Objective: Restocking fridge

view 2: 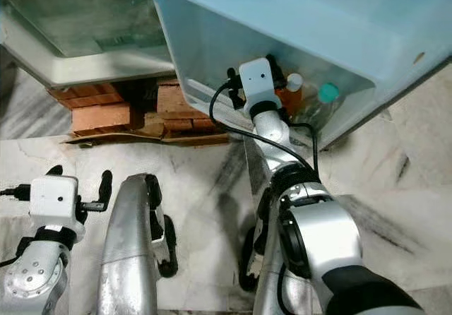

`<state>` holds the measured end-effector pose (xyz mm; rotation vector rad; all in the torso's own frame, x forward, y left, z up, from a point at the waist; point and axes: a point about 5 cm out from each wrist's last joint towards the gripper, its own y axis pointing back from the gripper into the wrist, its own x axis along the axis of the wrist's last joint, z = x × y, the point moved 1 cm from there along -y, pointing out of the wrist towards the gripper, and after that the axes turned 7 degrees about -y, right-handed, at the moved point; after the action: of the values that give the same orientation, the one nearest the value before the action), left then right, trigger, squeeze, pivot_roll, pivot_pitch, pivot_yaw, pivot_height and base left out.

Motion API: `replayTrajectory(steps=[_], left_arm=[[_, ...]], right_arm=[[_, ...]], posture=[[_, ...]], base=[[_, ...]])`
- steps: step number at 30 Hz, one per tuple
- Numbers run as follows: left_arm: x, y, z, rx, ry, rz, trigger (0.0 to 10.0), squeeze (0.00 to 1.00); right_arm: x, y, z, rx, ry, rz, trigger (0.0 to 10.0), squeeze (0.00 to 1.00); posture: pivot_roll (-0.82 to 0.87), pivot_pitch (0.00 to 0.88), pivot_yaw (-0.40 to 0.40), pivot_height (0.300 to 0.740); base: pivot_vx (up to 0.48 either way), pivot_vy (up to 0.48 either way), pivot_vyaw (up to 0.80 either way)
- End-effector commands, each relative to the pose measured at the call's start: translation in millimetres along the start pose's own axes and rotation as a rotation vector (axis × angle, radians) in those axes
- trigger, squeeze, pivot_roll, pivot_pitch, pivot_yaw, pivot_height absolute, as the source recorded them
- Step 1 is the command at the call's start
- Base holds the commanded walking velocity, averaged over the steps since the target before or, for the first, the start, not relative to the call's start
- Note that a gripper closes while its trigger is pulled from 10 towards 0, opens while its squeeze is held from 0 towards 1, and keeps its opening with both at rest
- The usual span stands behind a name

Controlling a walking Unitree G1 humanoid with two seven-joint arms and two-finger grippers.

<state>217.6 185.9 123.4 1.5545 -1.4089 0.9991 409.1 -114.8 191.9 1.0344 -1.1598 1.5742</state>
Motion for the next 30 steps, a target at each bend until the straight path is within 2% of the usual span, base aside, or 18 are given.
replayTrajectory(steps=[1, 8, 9, 10, 11, 12, 13, 14, 15, 16, 17, 19, 22, 27, 28, 30], left_arm=[[-8.7, 0.1, 3.1, -0.011, -0.009, -0.023, 10.0, 0.0], [-11.5, -13.6, 6.5, -0.016, -0.009, 0.002, 10.0, 0.0], [-12.5, -14.6, 6.9, -0.012, -0.005, 0.004, 10.0, 0.0], [-14.1, -15.3, 8.4, -0.005, 0.003, 0.005, 10.0, 0.0], [-14.6, -15.3, 9.1, -0.001, 0.006, 0.005, 10.0, 0.0], [-16.0, -15.0, 10.3, 0.001, 0.009, 0.003, 10.0, 0.0], [-17.0, -14.9, 11.1, 0.002, 0.011, 0.003, 10.0, 0.0], [-17.7, -15.1, 12.0, 0.01, 0.016, 0.003, 10.0, 0.0], [-18.1, -15.3, 12.5, 0.016, 0.02, 0.003, 10.0, 0.0], [-18.2, -17.4, 15.6, 0.021, 0.027, 0.011, 10.0, 0.0], [-18.2, -17.4, 15.6, 0.021, 0.027, 0.011, 10.0, 0.0], [-17.1, -20.8, 19.8, 0.017, 0.022, 0.027, 10.0, 0.0], [-15.4, -24.0, 20.4, 0.012, 0.034, 0.052, 10.0, 0.0], [-15.0, -25.4, 21.4, -0.003, 0.047, 0.081, 10.0, 0.0], [-16.5, -26.0, 21.7, -0.008, 0.058, 0.085, 10.0, 0.0], [-17.6, -26.0, 21.3, -0.008, 0.072, 0.088, 10.0, 0.0]], right_arm=[[-1.1, 5.0, 0.0, 0.061, 0.033, 0.033, 10.0, 1.0], [-10.6, 23.9, -0.7, 0.151, -0.005, 0.064, 10.0, 1.0], [-13.2, 29.5, -1.8, 0.155, -0.03, 0.069, 10.0, 0.95], [-20.2, 40.0, -4.4, 0.157, -0.097, 0.057, 10.0, 0.59], [-23.8, 44.4, -5.6, 0.156, -0.132, 0.046, 10.0, 0.59], [-28.2, 48.8, -6.7, 0.154, -0.154, 0.034, 10.0, 0.27], [-30.8, 51.7, -7.3, 0.154, -0.166, 0.027, 10.0, 0.27], [-39.8, 61.2, -8.9, 0.141, -0.196, -0.003, 10.0, 0.0], [-45.9, 68.3, -10.1, 0.131, -0.219, -0.024, 10.0, 0.0], [-62.9, 90.4, -10.4, 0.092, -0.233, -0.079, 10.0, 0.0], [-62.9, 90.4, -10.4, 0.092, -0.233, -0.079, 10.0, 0.0], [-86.5, 110.9, -10.5, 0.034, -0.29, -0.203, 10.0, 0.0], [-98.3, 127.3, -9.5, 0.025, -0.335, -0.261, 10.0, 0.0], [-105.2, 132.8, 3.3, -0.057, -0.274, -0.311, 10.0, 0.0], [-105.9, 134.8, 6.8, -0.085, -0.321, -0.326, 10.0, 0.0], [-101.8, 136.2, 3.9, -0.058, -0.34, -0.31, 10.0, 0.0]], posture=[[0.15, 0.199, 0.014, 0.538], [0.1, 0.113, 0.007, 0.538], [0.09, 0.106, 0.006, 0.538], [0.09, 0.082, 0.002, 0.538], [0.09, 0.082, 0.002, 0.538], [0.09, 0.06, 0.001, 0.538], [0.09, 0.06, 0.001, 0.538], [0.08, 0.042, 0.004, 0.538], [0.08, 0.042, 0.004, 0.538], [0.07, 0.012, 0.007, 0.538], [0.07, 0.012, 0.007, 0.538], [0.07, 0.0, 0.006, 0.538], [0.05, 0.0, 0.027, 0.538], [0.03, 0.0, 0.03, 0.538], [0.02, 0.0, 0.036, 0.538], [0.02, 0.0, 0.041, 0.538]], base=[[0.0, 0.0, 0.0], [0.0, 0.0, 0.0], [0.0, 0.0, 0.0], [0.0, 0.0, 0.0], [0.0, 0.0, 0.0], [0.0, 0.0, 0.0], [0.0, 0.0, 0.0], [0.0, 0.0, 0.0], [0.0, 0.0, 0.0], [0.0, 0.0, 0.0], [0.0, 0.0, 0.0], [0.0, 0.0, 0.0], [0.0, 0.0, 0.0], [0.0, 0.0, 0.0], [0.0, 0.0, 0.0], [0.0, 0.0, 0.0]])
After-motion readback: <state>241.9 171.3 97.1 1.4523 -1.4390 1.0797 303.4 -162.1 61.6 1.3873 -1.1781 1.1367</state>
